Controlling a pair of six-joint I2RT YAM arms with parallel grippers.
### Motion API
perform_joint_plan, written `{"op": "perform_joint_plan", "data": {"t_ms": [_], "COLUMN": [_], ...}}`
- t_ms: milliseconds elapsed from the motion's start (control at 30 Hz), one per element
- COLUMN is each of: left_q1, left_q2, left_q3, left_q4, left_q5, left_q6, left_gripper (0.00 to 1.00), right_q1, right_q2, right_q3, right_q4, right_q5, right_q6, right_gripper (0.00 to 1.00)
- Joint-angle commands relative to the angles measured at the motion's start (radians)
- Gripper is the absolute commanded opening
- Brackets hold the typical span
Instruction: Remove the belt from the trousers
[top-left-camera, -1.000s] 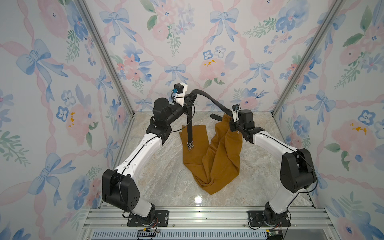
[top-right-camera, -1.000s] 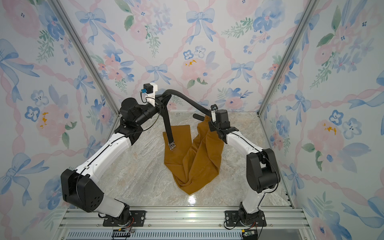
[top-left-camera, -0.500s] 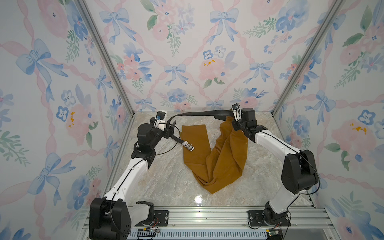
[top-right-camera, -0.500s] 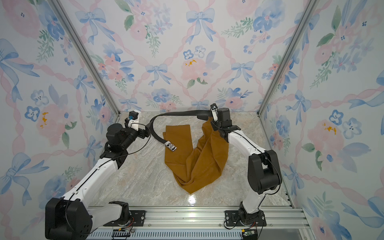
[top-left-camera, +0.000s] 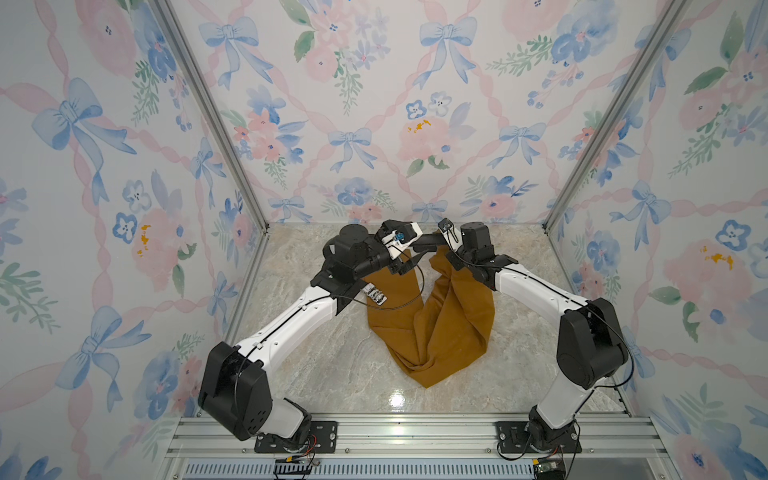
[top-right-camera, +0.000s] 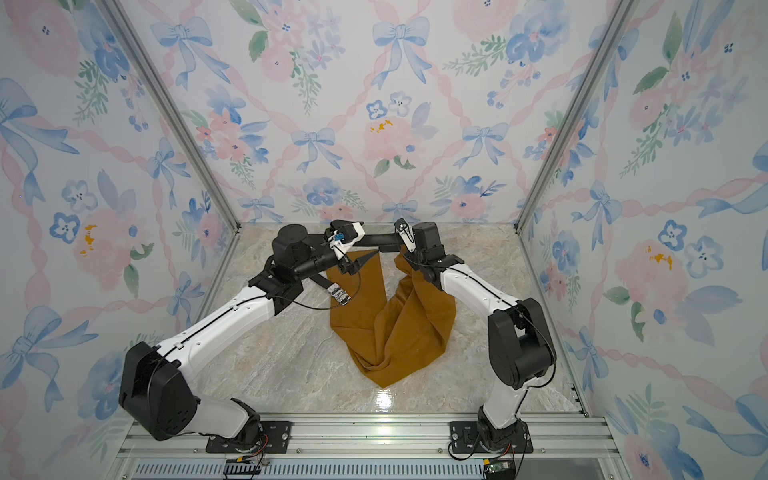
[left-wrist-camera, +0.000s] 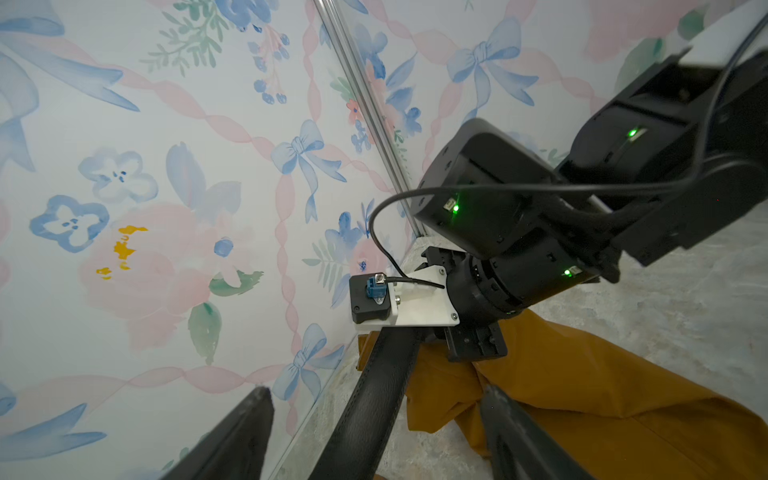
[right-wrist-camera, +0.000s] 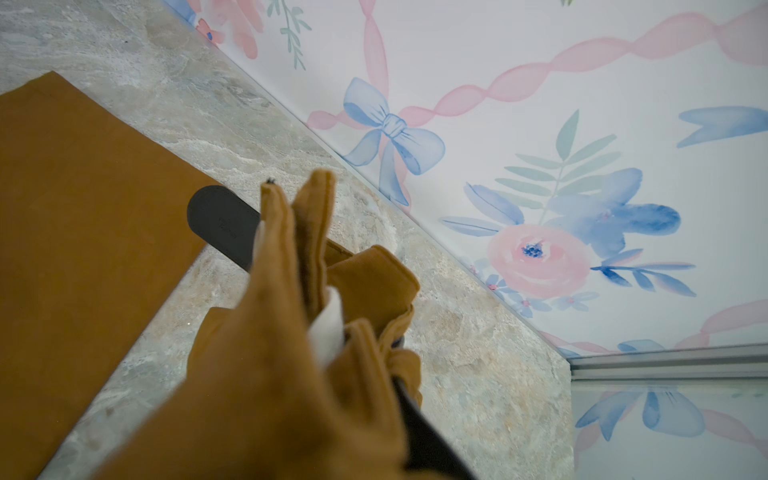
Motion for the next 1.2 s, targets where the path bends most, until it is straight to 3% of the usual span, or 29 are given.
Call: {"op": "perform_joint_plan", "data": {"t_ms": [0, 133, 233, 367, 533, 567, 600, 700, 733, 900, 1000, 1167], "left_q1": [-0.026, -0.032, -0.033, -0.038, -0.040, -0.041, -0.040, -0.036, -0.033, 0.014, 0.085, 0.176], "left_q2": [0.106, 0.234, 0.295, 0.330, 0.322, 0.310, 0.298, 0.243, 0.222, 0.067, -0.017, -0.142], "left_q3": [0.099, 0.192, 0.227, 0.236, 0.237, 0.233, 0.228, 0.225, 0.223, 0.220, 0.245, 0.251], "left_q4": [-0.025, -0.037, -0.055, -0.095, -0.153, -0.156, -0.157, -0.161, -0.161, -0.162, -0.161, -0.160], "left_q5": [-0.082, -0.111, -0.135, -0.147, -0.158, -0.162, -0.169, -0.159, -0.141, 0.050, 0.227, 0.314], "left_q6": [0.196, 0.230, 0.249, 0.273, 0.308, 0.319, 0.325, 0.311, 0.304, 0.208, 0.092, 0.029], "left_gripper": [0.84, 0.85, 0.78, 0.52, 0.04, 0.00, 0.00, 0.00, 0.00, 0.00, 0.00, 0.00], "right_q1": [0.010, 0.007, 0.005, -0.013, -0.050, -0.057, -0.064, -0.073, -0.073, -0.092, -0.110, -0.152], "right_q2": [-0.050, -0.049, -0.048, -0.043, -0.040, -0.040, -0.038, -0.025, -0.015, 0.055, 0.090, 0.147], "right_q3": [0.042, 0.044, 0.046, 0.046, 0.049, 0.047, 0.046, 0.044, 0.043, 0.094, 0.115, 0.179], "right_q4": [-0.032, -0.034, -0.033, -0.020, 0.006, 0.011, 0.014, 0.023, 0.021, -0.116, -0.171, -0.235], "right_q5": [-0.027, -0.022, -0.015, -0.010, -0.012, -0.012, -0.011, 0.005, 0.007, 0.072, 0.100, 0.073], "right_q6": [0.011, 0.013, 0.016, 0.039, 0.125, 0.140, 0.156, 0.173, 0.174, 0.220, 0.244, 0.294], "right_gripper": [0.00, 0.00, 0.00, 0.00, 0.00, 0.03, 0.19, 0.79, 0.88, 1.00, 0.99, 0.99]}}
